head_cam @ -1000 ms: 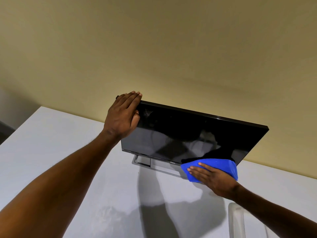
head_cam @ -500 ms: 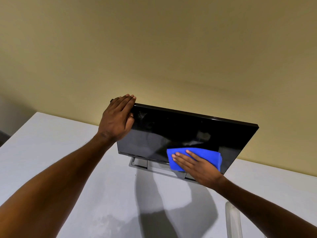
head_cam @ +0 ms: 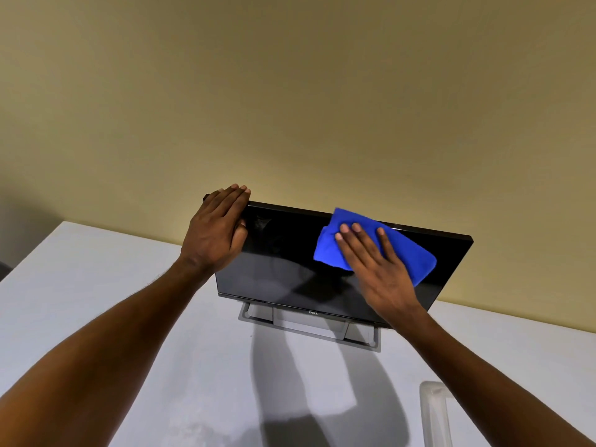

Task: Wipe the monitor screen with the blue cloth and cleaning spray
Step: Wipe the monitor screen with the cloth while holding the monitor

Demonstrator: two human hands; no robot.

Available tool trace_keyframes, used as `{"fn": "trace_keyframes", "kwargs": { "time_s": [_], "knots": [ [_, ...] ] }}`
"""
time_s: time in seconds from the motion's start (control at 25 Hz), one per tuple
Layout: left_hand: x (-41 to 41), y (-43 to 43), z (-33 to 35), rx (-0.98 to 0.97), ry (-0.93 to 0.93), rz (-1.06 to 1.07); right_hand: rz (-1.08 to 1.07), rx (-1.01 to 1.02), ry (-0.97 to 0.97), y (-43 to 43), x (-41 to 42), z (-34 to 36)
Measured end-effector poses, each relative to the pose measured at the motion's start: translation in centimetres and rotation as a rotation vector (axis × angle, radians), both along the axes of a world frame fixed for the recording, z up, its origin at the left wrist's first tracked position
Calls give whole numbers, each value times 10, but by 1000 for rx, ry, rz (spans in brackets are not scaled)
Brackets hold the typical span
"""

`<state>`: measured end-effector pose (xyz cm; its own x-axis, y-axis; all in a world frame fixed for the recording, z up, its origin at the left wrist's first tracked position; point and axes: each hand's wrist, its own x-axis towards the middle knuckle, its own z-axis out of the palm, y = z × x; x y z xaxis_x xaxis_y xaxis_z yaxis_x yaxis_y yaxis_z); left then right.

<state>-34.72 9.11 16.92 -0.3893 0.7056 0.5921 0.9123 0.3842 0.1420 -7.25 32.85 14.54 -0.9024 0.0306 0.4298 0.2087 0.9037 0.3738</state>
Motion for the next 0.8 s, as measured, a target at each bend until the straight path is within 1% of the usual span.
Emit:
{"fn": "trace_keyframes", "kwargs": {
  "time_s": [0.28,0.44,0.56,0.72,0.8],
  "knots": [
    [0,0,0,10,3,-6,-186,-85,181,26,49,-17],
    [-1,0,0,4,-2,-7,-228,-196,228,11,35,-25],
    [-1,0,0,-1,-3,-8,-206,-227,192,-5,12,-24],
    [1,0,-1,7,-16,-1,-76,-158,127,-27,-28,-24],
    [0,1,-2,14,-16,-4,-2,-108,62,-40,-45,-28]
  ]
}}
